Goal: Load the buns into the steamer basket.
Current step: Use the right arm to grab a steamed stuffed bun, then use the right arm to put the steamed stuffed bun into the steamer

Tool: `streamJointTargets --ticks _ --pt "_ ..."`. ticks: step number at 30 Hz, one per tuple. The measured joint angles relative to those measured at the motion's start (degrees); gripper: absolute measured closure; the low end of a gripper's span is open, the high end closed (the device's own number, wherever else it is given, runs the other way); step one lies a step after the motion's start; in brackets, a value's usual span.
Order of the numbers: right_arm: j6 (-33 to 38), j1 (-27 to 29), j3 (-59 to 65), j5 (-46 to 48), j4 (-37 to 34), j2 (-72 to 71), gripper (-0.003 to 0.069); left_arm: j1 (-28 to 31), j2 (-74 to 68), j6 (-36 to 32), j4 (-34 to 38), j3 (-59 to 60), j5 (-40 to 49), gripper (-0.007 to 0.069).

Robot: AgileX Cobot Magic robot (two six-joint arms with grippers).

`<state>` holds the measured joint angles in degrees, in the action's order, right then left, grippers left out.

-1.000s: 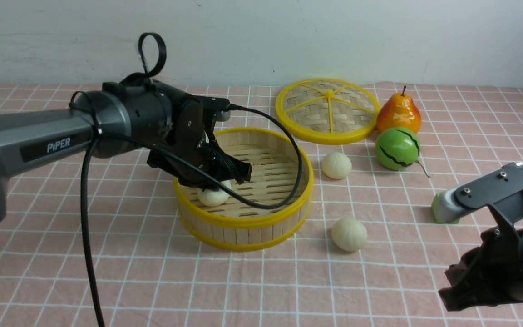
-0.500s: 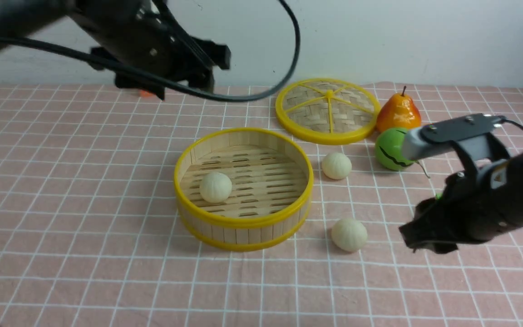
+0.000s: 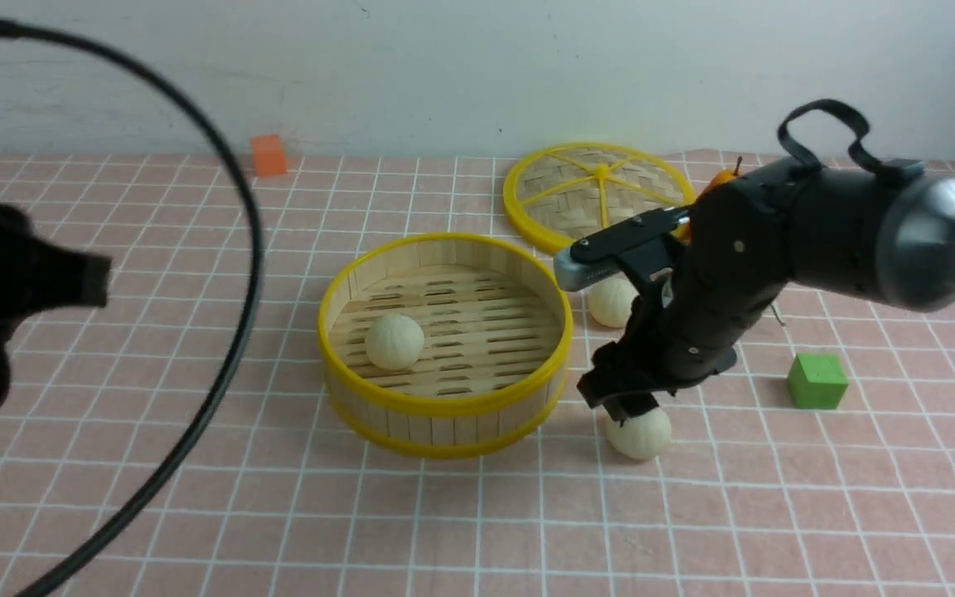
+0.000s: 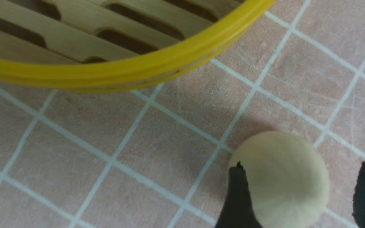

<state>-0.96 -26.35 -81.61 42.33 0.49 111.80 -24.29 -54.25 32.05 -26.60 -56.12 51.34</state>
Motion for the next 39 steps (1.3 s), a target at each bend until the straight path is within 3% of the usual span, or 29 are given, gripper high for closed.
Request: streamJointTargets --ticks 3,5,10,12,21,26,34,38,39 --pt "-0.1 0.0 -0.4 0.2 0.5 2.1 0.0232 0.0 4.4 4.7 -4.9 4.5 1.7 0.0463" --pt "-0.1 0.0 -0.4 0.3 1.0 3.2 0.0301 0.0 8.8 8.5 -10.0 8.7 3.6 0.0464" --pt "0.4 0.0 -1.4 0.8 1.4 3.2 0.0565 0.0 19.4 15.9 -16.7 15.2 4.7 0.0464" --pt "1.0 0.0 -2.8 2.7 1.7 3.1 0.0636 0.0 22.5 17.4 -17.5 17.4 4.7 0.0464" --pt "2.7 -1.1 -19.0 9.5 2.5 1.4 0.0639 0.0 29.2 28.0 -17.9 30.0 0.5 0.0461" --pt "9.1 -4.9 -27.6 1.1 3.1 5.9 0.0639 0.0 29.2 29.5 -18.8 31.8 -9.6 0.0461" --pt "11.2 -5.7 -37.3 -3.4 5.8 21.0 0.0636 0.0 29.2 29.6 -18.5 31.8 -10.2 0.046" --pt "11.4 -5.7 -38.4 -2.9 5.9 23.7 0.0582 0.0 29.2 29.6 -18.5 31.8 -10.2 0.046" --pt "11.4 -5.7 -38.6 -2.9 5.6 23.9 0.0511 0.0 29.2 29.6 -18.5 31.8 -10.2 0.046"
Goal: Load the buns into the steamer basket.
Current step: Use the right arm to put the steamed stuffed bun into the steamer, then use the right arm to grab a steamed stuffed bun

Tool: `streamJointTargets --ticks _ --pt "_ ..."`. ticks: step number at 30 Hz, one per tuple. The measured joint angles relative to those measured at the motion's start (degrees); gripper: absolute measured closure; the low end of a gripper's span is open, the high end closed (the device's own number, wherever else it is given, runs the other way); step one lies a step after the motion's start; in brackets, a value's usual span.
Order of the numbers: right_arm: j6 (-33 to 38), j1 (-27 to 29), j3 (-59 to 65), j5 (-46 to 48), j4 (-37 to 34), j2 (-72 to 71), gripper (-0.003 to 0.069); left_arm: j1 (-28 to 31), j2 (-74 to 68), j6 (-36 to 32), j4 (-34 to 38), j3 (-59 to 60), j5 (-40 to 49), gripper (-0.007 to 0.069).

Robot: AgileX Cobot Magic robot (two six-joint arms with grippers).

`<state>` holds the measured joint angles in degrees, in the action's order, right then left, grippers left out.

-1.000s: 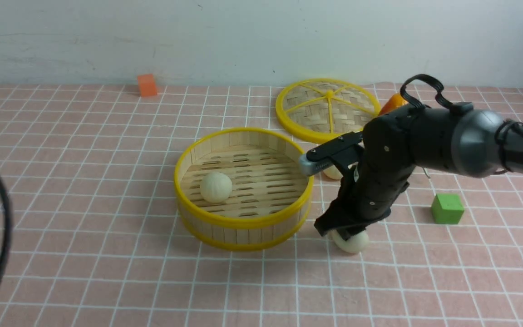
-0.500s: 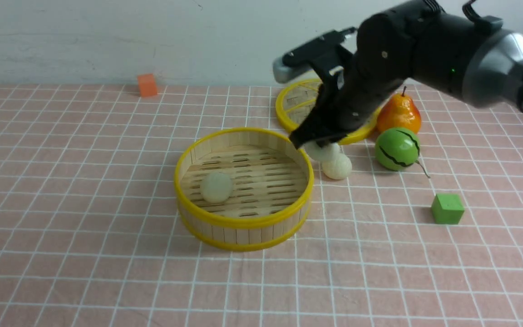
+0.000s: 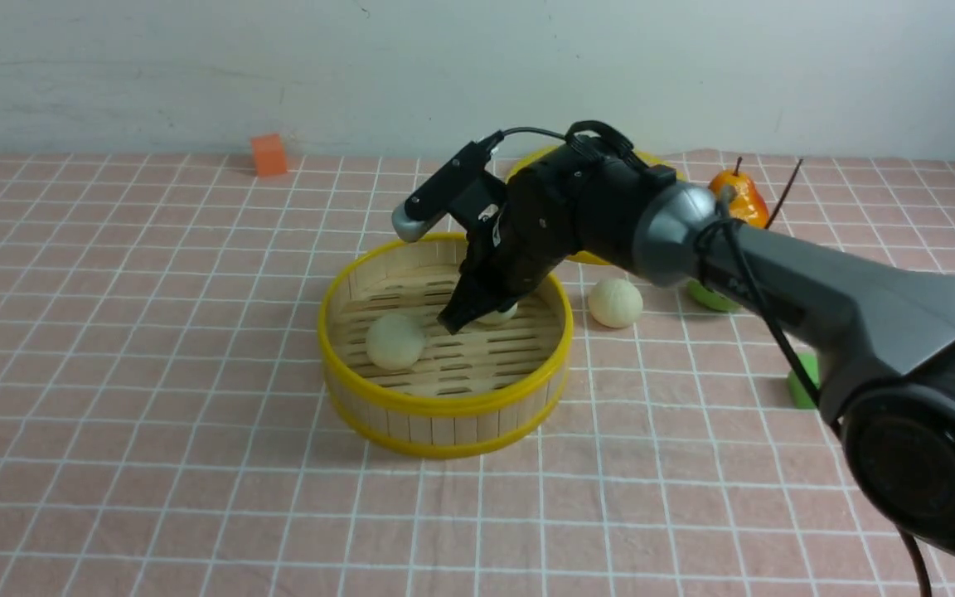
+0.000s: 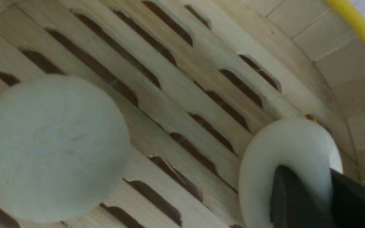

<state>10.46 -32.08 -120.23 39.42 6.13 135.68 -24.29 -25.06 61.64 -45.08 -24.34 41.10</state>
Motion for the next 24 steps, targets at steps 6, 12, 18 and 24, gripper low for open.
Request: streamJointTargets --ticks 6,12,18,24 --pt "0.0 0.0 -0.9 2.5 -0.4 -0.7 0.0216 0.0 0.0 0.0 0.0 0.0 0.0 0.046" --pt "-0.9 0.5 -4.5 8.9 -0.5 -8.4 0.0028 0.0 0.0 0.0 0.0 0.0 0.0 0.0452" --pt "-6.9 6.5 -6.7 13.9 4.5 -16.6 0.0067 0.0 0.0 0.0 -0.1 0.0 -1.7 0.0446" --pt "-10.5 15.3 -6.3 23.8 -5.0 -8.9 0.0112 0.0 0.0 -0.7 -0.8 0.1 -3.0 0.0443"
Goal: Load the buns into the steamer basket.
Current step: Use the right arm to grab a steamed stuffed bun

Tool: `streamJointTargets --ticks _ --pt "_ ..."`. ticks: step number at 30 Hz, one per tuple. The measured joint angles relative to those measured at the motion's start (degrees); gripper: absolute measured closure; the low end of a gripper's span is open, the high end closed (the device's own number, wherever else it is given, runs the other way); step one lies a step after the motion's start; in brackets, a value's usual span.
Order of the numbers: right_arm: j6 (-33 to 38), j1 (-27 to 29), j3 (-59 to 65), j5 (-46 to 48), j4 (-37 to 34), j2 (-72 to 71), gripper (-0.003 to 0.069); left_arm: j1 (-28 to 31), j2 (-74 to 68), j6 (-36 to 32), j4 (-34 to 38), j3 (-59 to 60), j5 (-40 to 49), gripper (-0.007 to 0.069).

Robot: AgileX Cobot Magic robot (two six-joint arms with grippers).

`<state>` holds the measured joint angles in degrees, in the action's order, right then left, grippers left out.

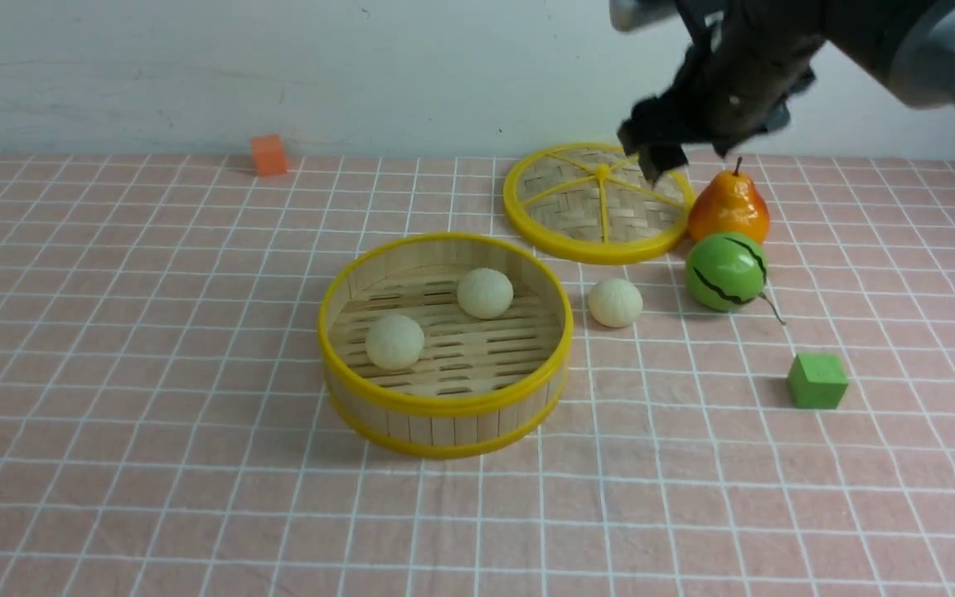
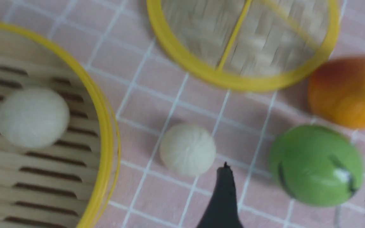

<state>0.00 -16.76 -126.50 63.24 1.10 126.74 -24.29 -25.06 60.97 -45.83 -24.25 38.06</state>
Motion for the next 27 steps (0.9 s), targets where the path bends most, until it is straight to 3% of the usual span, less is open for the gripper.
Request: streamJointTargets --ticks 4,15,21,25,26,27 --pt "2.0 0.5 0.6 -0.1 -4.3 6.8 0.012 0.0 0.0 -0.7 -0.7 1.5 -0.7 0.0443" --pt "2.5 0.0 0.5 -8.4 -5.2 10.0 0.0134 0.0 0.0 -1.0 -2.1 4.3 -5.4 0.0441" --pt "2.5 -0.5 0.5 -9.3 -5.7 11.3 0.0264 0.0 0.0 -1.0 -2.5 4.3 -5.6 0.0439" --pt "2.7 -0.6 0.4 -9.8 -4.2 12.8 0.0463 0.0 0.0 -1.1 -2.6 4.3 -5.8 0.0439" --pt "2.7 -0.6 0.4 -9.9 -4.1 12.8 0.0472 0.0 0.0 -1.1 -2.6 4.3 -5.8 0.0439" --pt "3.0 -0.6 0.2 -9.9 -3.4 12.6 0.0548 0.0 0.0 -1.1 -2.6 4.3 -5.8 0.0438"
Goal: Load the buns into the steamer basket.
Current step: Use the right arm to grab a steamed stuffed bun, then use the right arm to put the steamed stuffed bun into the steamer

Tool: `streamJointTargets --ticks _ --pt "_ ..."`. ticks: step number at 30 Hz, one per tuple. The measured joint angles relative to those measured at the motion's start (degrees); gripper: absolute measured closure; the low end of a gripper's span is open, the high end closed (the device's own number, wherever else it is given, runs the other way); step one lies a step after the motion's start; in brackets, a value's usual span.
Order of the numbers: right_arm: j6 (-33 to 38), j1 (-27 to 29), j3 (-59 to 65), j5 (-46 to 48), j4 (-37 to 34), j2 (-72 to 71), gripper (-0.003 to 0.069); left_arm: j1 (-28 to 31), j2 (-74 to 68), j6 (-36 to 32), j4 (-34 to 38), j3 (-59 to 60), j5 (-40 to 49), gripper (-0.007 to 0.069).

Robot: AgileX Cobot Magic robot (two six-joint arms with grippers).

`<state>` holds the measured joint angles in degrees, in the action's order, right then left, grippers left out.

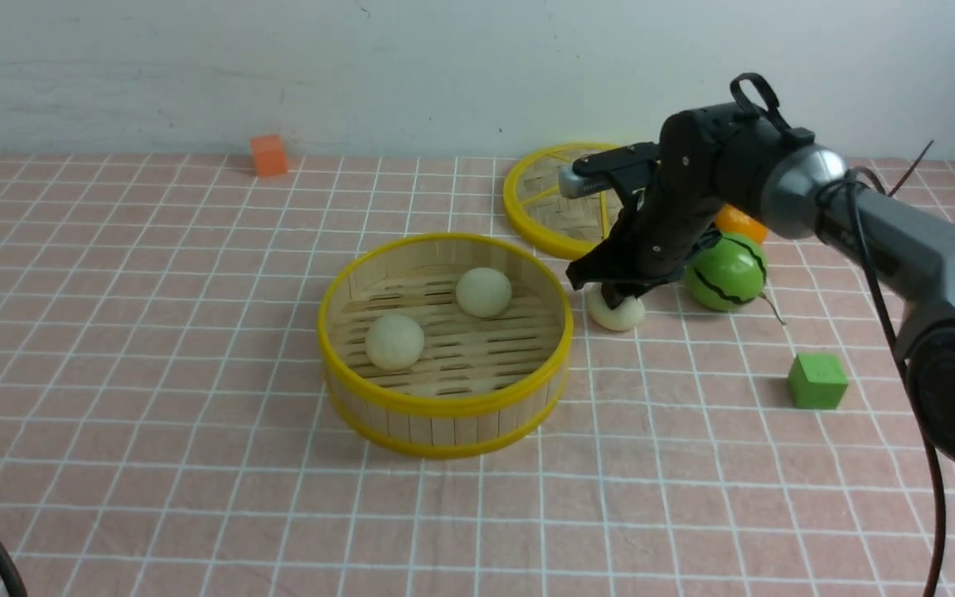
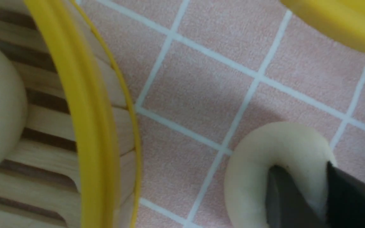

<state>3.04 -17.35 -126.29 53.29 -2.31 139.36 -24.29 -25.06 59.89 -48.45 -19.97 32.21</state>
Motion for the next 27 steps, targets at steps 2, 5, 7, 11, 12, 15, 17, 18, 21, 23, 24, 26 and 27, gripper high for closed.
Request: streamJointTargets --ticks 2,5,7,11,12,15,17,18,21,23,24,26,27 --pt "0.4 0.1 -0.6 1.6 0.3 -0.4 0.0627 0.0 0.0 0.0 0.0 0.0 -0.1 0.0435" --pt "0.6 -0.1 -2.8 6.3 -0.5 -1.8 0.0642 0.0 0.0 0.0 0.0 0.0 -0.2 0.0431" --pt "1.5 -0.5 -4.9 9.9 -1.7 -3.6 0.0642 0.0 0.0 0.0 -0.1 0.0 -0.2 0.0429" --pt "4.7 -2.8 -7.9 14.6 -5.0 -8.3 0.0642 0.0 0.0 0.0 -0.1 0.0 -0.6 0.0428" --pt "6.4 -4.9 -8.5 16.2 -7.1 -9.7 0.0642 0.0 0.0 0.0 -0.1 0.0 -0.9 0.0426" --pt "8.5 -9.5 -8.8 17.1 -8.2 -9.7 0.0642 0.0 0.0 0.0 -0.1 0.0 -1.5 0.0425" --pt "10.4 -12.7 -8.8 17.1 -6.6 -7.8 0.0642 0.0 0.0 0.0 -0.1 0.0 -1.5 0.0425" --pt "11.3 -14.4 -8.8 16.9 -4.5 -5.8 0.0642 0.0 0.0 0.0 -0.1 0.0 -1.5 0.0425" --pt "11.5 -16.1 -8.7 16.7 -1.3 -1.9 0.0642 0.0 0.0 0.0 -0.1 0.0 -1.5 0.0425" --pt "11.6 -16.7 -8.5 16.7 0.2 0.7 0.0632 0.0 0.0 0.0 -0.1 0.0 -1.5 0.0425" --pt "11.6 -16.8 -8.5 16.4 0.3 1.3 0.062 0.0 0.0 0.0 -0.1 0.0 -1.5 0.0425" --pt "11.7 -16.8 -8.6 16.1 -0.2 1.3 0.0601 0.0 0.0 0.0 -0.1 0.0 -1.5 0.0425" --pt "11.7 -16.9 -8.9 15.9 -1.6 1.0 0.0545 0.0 0.0 0.0 -0.1 0.0 -1.5 0.0425"
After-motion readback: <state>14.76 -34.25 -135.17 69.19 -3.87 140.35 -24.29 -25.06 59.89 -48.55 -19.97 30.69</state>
